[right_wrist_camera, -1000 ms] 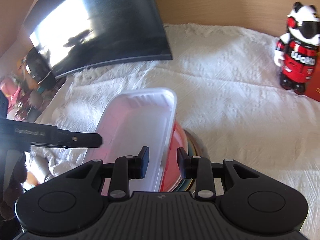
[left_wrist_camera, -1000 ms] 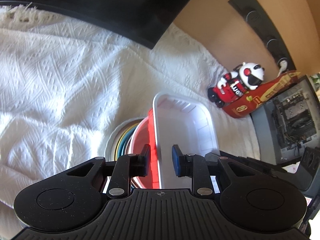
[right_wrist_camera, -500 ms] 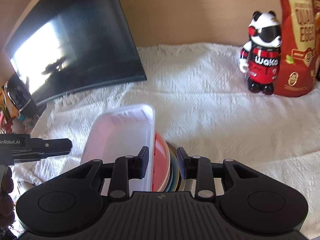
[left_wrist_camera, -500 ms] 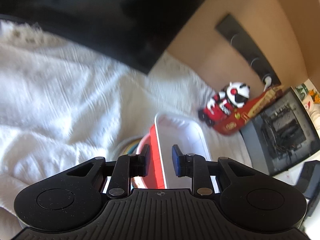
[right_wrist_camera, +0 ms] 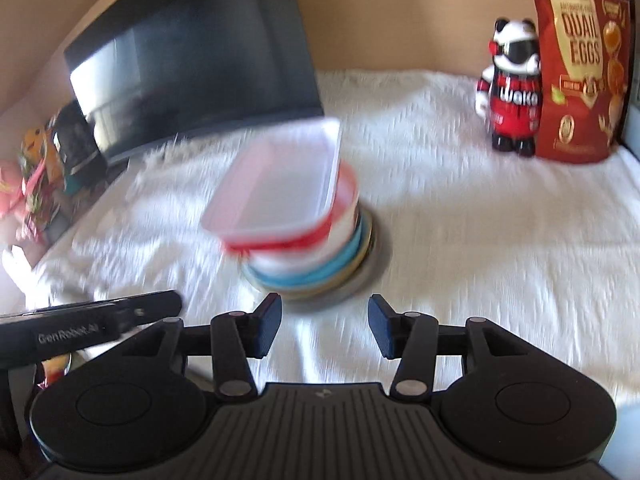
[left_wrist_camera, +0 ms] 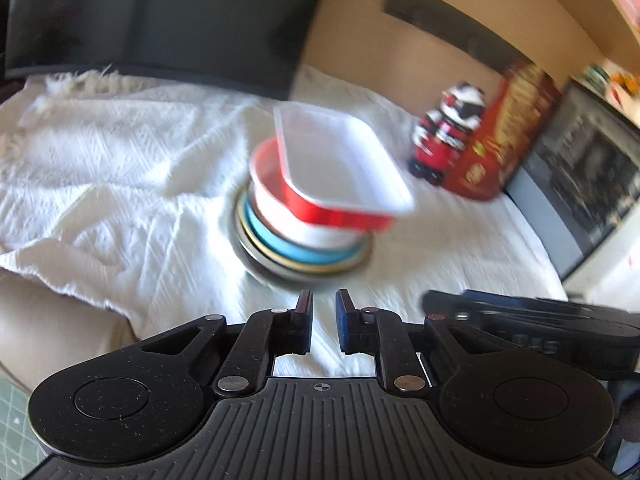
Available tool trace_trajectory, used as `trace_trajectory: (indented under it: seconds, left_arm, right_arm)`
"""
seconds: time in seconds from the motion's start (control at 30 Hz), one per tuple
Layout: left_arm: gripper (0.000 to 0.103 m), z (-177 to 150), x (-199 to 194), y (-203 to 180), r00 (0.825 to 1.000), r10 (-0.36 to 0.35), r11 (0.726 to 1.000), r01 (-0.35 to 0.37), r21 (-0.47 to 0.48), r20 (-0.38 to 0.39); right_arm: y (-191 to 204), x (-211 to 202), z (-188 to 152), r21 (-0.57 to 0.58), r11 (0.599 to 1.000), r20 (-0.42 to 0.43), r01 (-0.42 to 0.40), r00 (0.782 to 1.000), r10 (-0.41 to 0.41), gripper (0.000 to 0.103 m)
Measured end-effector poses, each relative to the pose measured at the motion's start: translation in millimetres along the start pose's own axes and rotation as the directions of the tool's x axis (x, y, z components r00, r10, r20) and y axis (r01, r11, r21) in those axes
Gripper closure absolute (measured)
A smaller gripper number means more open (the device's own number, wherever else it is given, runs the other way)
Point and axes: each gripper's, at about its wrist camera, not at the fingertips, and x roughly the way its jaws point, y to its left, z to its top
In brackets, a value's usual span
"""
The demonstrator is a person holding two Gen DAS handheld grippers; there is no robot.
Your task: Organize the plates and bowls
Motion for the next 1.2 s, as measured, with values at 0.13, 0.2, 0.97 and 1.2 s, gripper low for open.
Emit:
trace_trajectory:
  seconds: [0.13,0.2,0.97,1.2]
  left_arm:
    - [0.087,-14.2,-17.9,-25.6,0.997,0.07,0.996,-0.073,0.059,0.037]
    - [0.087,-16.6,-23.4,-32.4,0.996,0.081,0.995,-0.083,0.057,0.038]
    - [0.087,-28.7,-40.4,-48.6,0.993,0.119,0.99,-0.12,0.069,0.017]
    - [0.087,-29.1,-37.3,-47.3,0.993,0.12,0.991,-0.12,0.061,0.003]
  right_arm:
    - [7.1,-21.1,-18.2,0.001,1.0,0.003,0.007,1.0,-0.007,0.053]
    - [7.7,-31.8,-22.1,0.0,1.0,0.018,0.016,1.0,-0.016,0.05]
    - [17.4,-55.9,-35.8,-0.029,1.0,0.034,0.006,0.999,-0.005,0.048]
    - [17.4,-52.2,-35.8,-0.025,1.0,0.022,0.013,1.0,-0.013,0.048]
